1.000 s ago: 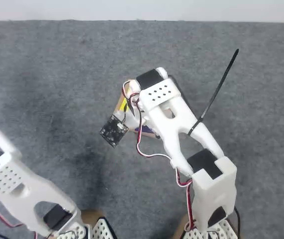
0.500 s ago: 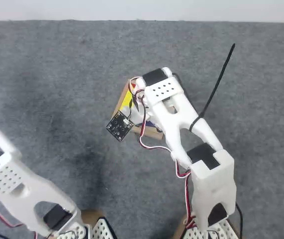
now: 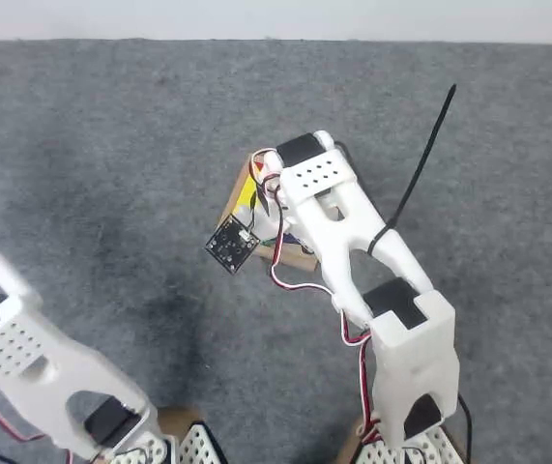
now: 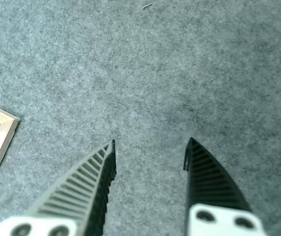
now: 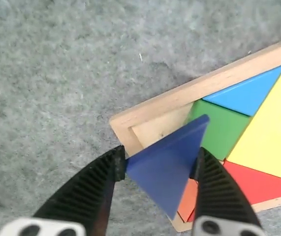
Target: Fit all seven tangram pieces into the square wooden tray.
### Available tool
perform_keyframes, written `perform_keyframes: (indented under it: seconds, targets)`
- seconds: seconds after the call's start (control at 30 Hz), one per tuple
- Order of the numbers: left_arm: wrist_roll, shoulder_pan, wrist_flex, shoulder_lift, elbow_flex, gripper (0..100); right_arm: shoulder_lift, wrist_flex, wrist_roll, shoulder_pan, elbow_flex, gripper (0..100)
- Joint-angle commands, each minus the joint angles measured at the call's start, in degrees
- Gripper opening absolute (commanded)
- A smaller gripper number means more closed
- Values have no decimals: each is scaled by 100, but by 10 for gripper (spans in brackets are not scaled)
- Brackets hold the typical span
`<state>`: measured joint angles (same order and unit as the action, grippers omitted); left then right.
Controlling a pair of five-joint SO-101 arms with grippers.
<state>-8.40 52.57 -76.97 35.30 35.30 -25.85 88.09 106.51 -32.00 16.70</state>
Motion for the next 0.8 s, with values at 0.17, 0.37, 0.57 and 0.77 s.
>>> perform_keyframes:
  seconds: [0.17, 0.37, 0.57, 0.77]
  targets:
    - [-53, 18, 53, -123, 75, 221, 48, -40, 62, 4, 26, 263]
    - [-53, 18, 53, -123, 75, 221, 101, -84, -105, -4, 70, 263]
    - [-53, 18, 53, -114, 75, 221, 48, -848, -3719, -708, 149, 263]
    - [-53, 53, 62, -79, 207, 221, 48, -409, -5327, -875, 62, 263]
